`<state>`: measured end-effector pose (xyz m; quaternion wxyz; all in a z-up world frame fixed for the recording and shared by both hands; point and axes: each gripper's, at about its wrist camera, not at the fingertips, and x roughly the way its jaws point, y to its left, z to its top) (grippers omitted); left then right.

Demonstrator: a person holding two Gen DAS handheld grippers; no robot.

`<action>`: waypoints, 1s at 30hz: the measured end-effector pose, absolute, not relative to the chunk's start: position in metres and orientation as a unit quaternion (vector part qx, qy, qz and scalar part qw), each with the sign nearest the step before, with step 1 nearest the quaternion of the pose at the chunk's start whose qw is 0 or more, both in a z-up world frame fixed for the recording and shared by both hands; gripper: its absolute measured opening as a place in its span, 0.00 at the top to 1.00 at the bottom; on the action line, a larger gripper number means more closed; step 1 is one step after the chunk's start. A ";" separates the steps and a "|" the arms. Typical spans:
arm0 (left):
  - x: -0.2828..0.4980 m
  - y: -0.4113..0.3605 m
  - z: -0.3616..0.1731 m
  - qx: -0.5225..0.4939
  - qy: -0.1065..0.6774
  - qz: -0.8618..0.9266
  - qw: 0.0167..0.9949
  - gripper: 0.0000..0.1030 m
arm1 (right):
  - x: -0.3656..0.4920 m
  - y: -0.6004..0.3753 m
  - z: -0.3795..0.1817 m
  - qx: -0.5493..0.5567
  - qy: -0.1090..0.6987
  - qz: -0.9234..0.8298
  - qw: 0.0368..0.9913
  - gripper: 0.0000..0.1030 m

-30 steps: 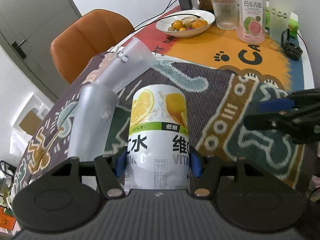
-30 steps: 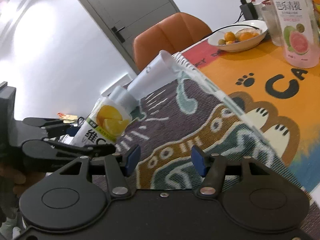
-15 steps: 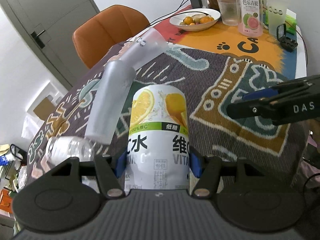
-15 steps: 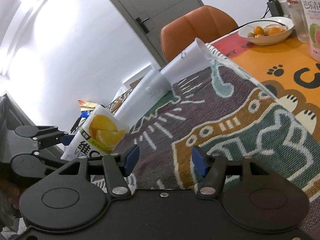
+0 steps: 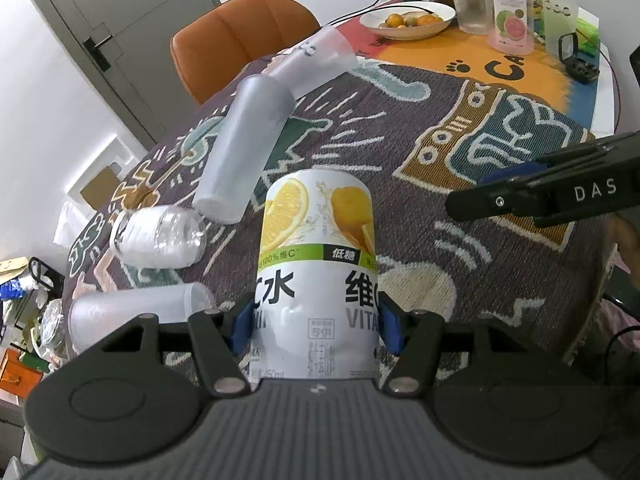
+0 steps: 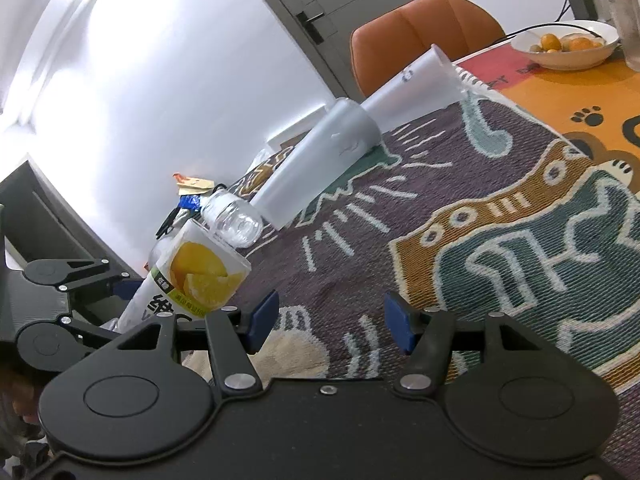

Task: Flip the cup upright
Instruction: 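Lift the lemon-print bottle with the left gripper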

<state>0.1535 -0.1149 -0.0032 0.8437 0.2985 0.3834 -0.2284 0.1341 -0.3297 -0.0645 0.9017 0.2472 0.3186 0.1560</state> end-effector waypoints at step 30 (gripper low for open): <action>0.161 -0.105 -0.018 0.250 0.398 -0.241 0.849 0.19 | 0.158 -0.320 -0.084 0.299 0.360 0.193 0.862 0.20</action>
